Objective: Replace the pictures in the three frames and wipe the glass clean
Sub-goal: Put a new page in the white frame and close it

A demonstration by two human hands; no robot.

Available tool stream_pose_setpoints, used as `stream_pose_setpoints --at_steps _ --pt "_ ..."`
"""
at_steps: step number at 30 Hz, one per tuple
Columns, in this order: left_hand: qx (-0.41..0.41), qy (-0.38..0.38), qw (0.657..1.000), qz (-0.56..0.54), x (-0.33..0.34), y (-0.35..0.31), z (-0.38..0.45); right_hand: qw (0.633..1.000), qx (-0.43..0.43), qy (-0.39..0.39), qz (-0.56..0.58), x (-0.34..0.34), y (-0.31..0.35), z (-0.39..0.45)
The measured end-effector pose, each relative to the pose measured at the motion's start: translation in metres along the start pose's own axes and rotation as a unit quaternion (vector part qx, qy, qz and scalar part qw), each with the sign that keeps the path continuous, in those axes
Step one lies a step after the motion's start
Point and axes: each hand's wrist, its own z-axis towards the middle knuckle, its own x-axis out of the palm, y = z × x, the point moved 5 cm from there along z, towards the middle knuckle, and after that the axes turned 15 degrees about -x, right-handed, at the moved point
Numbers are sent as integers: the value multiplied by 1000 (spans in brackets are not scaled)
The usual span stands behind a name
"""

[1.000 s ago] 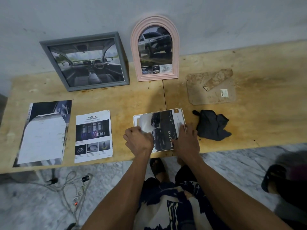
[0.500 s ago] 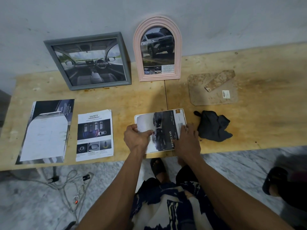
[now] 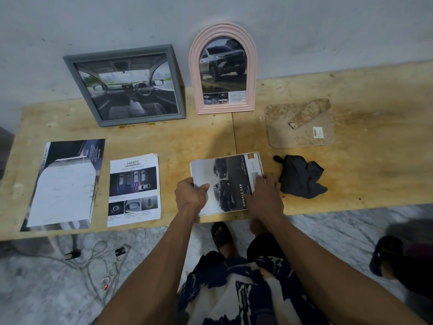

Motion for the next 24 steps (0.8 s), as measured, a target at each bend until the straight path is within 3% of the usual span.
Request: stream_pose_setpoints --at_steps 13,20,24 --pt "-45 76 993 -74 -4 7 15 993 58 -58 87 -13 4 5" --pt "-41 127 981 -142 -13 5 10 964 106 -119 213 -22 12 10" --pt "-19 114 980 -159 -32 9 11 956 91 -139 240 -27 22 12"
